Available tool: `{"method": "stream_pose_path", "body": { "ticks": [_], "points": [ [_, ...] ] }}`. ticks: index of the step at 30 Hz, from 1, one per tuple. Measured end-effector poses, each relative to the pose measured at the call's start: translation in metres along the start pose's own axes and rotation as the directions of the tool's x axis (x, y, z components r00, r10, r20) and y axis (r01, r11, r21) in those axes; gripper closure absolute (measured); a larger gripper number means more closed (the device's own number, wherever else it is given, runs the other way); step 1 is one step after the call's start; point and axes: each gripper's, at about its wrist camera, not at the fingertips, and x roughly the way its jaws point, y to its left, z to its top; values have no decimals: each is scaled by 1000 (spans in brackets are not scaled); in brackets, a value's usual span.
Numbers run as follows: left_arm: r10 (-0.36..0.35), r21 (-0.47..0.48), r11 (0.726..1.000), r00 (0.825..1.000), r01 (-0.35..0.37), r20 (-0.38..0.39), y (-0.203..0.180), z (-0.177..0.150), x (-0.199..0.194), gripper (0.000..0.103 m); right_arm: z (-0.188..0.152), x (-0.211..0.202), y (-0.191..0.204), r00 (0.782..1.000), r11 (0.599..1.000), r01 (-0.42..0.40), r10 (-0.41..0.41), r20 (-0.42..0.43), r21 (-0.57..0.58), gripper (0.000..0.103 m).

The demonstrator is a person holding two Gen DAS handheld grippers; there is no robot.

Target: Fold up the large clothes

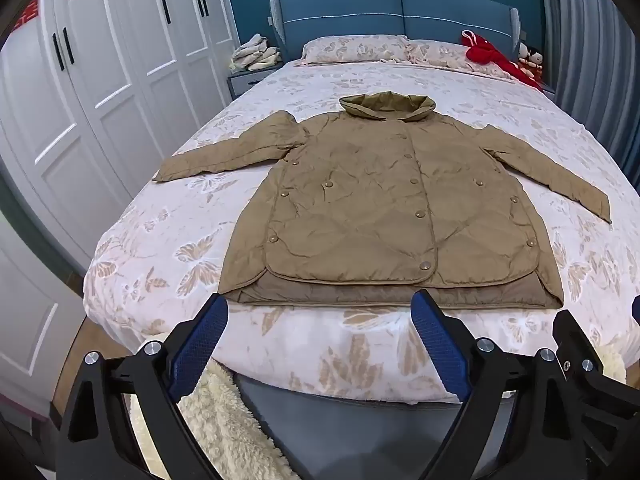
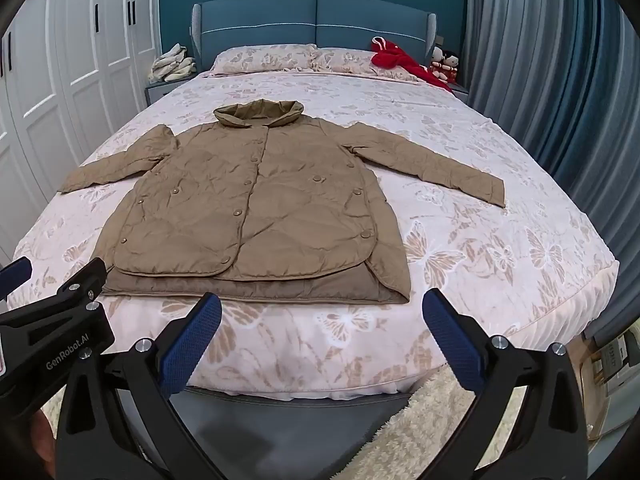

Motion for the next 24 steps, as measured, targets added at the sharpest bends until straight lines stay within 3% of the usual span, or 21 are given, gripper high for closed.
{"method": "stream_pose_path", "body": {
  "ticks": [24],
  "points": [
    [-6, -9, 1000, 1000, 6, 2, 1, 0, -1, 14, 0, -1, 2, 1000, 1000, -5, 5, 4, 3, 5]
  ]
}}
